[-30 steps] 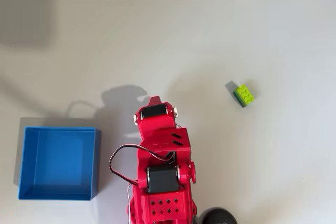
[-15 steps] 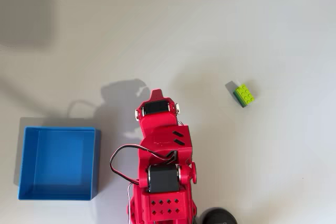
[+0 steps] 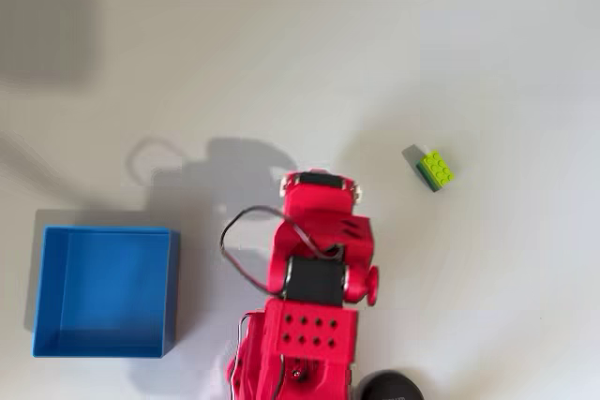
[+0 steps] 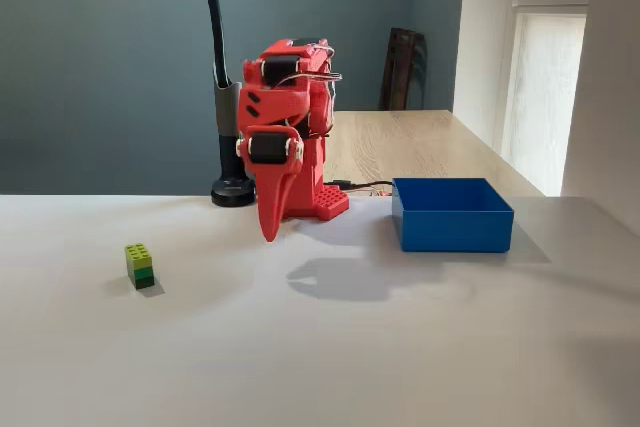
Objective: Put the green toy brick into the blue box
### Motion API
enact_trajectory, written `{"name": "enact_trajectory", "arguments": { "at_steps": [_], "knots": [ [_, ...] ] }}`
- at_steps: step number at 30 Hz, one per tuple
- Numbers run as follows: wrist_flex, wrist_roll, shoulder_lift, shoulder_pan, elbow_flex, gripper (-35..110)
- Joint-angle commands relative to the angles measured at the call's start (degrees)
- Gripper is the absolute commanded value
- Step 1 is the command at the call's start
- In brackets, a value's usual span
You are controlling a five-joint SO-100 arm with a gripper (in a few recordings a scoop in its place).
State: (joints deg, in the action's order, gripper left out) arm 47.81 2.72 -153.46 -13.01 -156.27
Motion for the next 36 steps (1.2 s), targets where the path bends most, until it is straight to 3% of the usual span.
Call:
{"name": "enact_trajectory", "arguments": {
  "at_steps": [1,18,36],
  "knots": [
    [2.46,2.64,6.33,-4.39,8.79,0],
    [5.98,7.82,24.96,-21.8,25.4,0],
    [5.8,12.66,36.91,-31.55,39.64,0]
  ]
}}
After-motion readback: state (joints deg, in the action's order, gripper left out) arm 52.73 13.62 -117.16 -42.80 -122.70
